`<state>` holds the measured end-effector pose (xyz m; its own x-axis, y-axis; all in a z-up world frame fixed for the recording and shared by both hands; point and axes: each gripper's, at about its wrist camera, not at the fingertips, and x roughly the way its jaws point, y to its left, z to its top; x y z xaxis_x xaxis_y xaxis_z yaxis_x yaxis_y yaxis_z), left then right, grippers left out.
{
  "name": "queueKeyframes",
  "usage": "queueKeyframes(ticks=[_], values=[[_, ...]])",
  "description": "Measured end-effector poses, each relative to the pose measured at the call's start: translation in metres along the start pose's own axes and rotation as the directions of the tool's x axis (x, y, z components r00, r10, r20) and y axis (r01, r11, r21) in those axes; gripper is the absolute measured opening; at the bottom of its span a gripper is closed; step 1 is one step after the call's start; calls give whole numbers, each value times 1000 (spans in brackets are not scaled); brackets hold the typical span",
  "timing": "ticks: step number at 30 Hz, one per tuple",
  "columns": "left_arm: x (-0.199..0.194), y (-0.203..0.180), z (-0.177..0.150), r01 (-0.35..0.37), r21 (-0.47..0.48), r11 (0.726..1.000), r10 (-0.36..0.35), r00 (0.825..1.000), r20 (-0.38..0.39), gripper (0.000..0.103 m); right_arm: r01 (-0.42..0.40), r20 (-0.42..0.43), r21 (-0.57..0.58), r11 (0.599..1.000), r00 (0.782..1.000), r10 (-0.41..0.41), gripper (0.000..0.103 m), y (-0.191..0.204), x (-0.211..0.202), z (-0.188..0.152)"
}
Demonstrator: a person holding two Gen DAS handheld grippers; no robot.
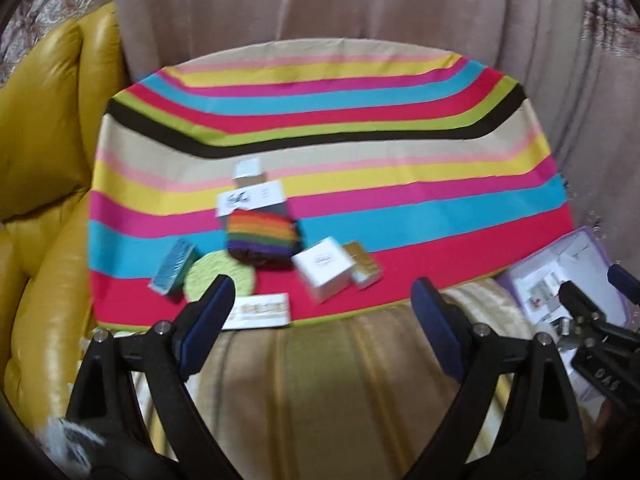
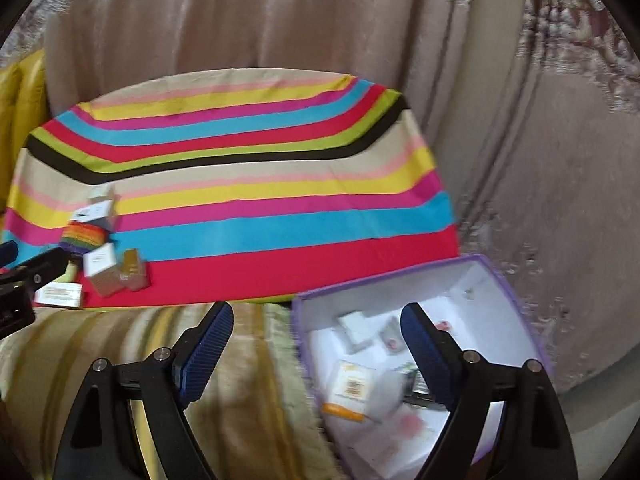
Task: Organize objects
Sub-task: 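Withdraw both tools from storage box back over the table, then grasp white DING ZHI DENTAL box with left tool while right tool grasps small white box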
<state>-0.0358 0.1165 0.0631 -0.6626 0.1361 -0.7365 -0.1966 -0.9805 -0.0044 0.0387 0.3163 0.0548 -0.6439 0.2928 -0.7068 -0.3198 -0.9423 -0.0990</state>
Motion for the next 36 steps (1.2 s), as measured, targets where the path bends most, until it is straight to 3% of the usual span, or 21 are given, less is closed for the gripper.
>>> queueKeyframes(ticks=[2, 4, 6, 8, 11, 15, 18, 22, 29, 36], values=[[6, 15, -6, 20, -22, 1000, -21, 998, -52, 91, -76, -15, 7, 997, 997, 76, 87, 3, 3, 1], [14, 32, -12, 86, -81, 993, -94, 991, -99, 91, -175, -36, 32, 984, 984, 176, 87, 5, 6, 1], [19, 43, -16, 73, -123, 990, -90, 986, -140, 91, -262, -70, 58, 963, 961, 266, 87, 8, 13, 2], [24, 52, -20, 52, -149, 988, -77, 982, -171, 91, -273, -98, 47, 961, 956, 276, 87, 18, 18, 2], [32, 64, -23, 72, -209, 975, -115, 973, -198, 91, -274, -120, -14, 962, 955, 270, 87, 33, 23, 3], [47, 77, -22, 22, -244, 970, -86, 962, -258, 91, -314, -137, -69, 947, 943, 302, 87, 51, 26, 2], [59, 81, -20, -35, -236, 971, -38, 954, -297, 92, -342, -153, -93, 935, 933, 326, 87, 62, 29, 3], [76, 75, -15, -64, -192, 979, -6, 940, -341, 98, -367, -173, -92, 926, 921, 348, 87, 70, 36, 5], [102, 74, -13, -118, -161, 980, 41, 909, -415, 99, -405, -201, -81, 911, 902, 383, 87, 78, 49, 11], [123, 70, -17, -129, -135, 982, 50, 878, -475, 99, -424, -219, -113, 899, 893, 393, 87, 95, 60, 17]])
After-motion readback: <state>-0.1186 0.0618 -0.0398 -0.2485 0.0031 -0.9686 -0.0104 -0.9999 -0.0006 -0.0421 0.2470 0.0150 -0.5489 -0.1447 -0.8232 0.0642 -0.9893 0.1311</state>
